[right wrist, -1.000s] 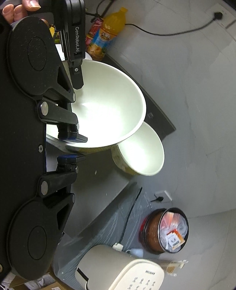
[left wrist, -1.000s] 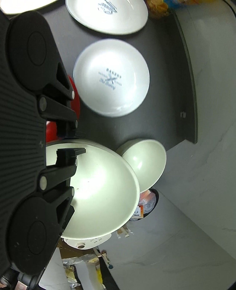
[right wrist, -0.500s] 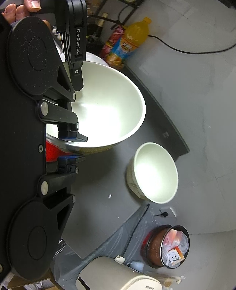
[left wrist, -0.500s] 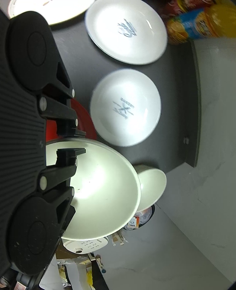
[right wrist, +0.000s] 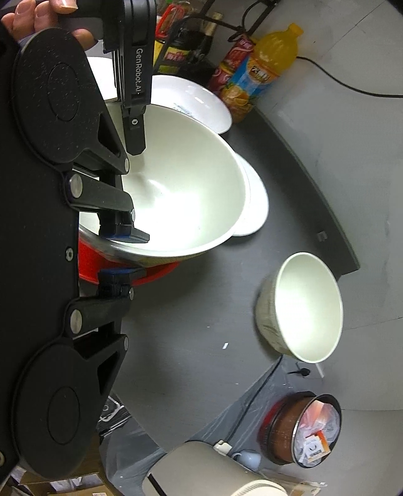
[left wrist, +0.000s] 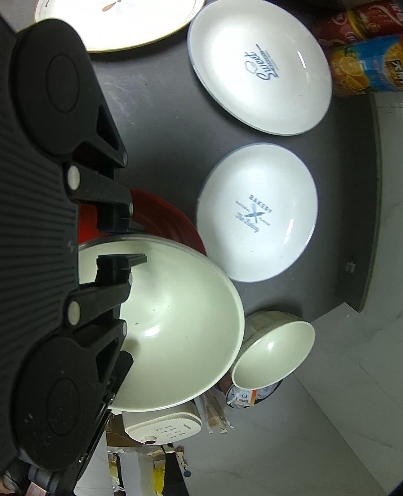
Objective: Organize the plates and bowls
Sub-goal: 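Lift the cream bowl with both grippers and carry it over the red bowl, then lower the cream bowl into the red bowl and open both grippers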
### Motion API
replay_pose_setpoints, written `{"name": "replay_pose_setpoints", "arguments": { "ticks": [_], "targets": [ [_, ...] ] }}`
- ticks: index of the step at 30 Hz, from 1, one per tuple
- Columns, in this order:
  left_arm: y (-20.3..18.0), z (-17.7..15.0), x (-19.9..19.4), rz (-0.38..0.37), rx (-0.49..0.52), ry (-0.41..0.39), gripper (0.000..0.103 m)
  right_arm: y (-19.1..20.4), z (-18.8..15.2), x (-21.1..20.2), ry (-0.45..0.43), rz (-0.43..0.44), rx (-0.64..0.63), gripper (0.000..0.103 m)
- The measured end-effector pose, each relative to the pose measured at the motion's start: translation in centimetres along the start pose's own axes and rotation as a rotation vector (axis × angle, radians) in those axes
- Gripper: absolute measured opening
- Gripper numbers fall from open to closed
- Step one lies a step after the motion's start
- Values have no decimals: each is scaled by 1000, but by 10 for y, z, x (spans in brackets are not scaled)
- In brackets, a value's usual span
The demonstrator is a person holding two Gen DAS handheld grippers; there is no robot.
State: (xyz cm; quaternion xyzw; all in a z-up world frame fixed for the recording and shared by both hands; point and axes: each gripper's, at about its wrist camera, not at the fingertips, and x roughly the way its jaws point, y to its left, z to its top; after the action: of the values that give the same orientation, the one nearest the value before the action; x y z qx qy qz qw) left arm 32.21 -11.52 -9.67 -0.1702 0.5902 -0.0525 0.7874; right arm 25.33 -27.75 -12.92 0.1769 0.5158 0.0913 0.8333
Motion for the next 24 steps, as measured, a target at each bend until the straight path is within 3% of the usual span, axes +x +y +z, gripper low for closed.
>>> {"name": "replay_pose_setpoints", "arguments": {
  "ticks": [13, 24],
  "targets": [
    [14, -8, 26, 35, -22, 85, 11, 1, -10, 20, 76, -10, -1, 22],
    [16, 3, 10, 48, -26, 73, 13, 2, -7, 30, 98, -11, -10, 23]
  ]
}}
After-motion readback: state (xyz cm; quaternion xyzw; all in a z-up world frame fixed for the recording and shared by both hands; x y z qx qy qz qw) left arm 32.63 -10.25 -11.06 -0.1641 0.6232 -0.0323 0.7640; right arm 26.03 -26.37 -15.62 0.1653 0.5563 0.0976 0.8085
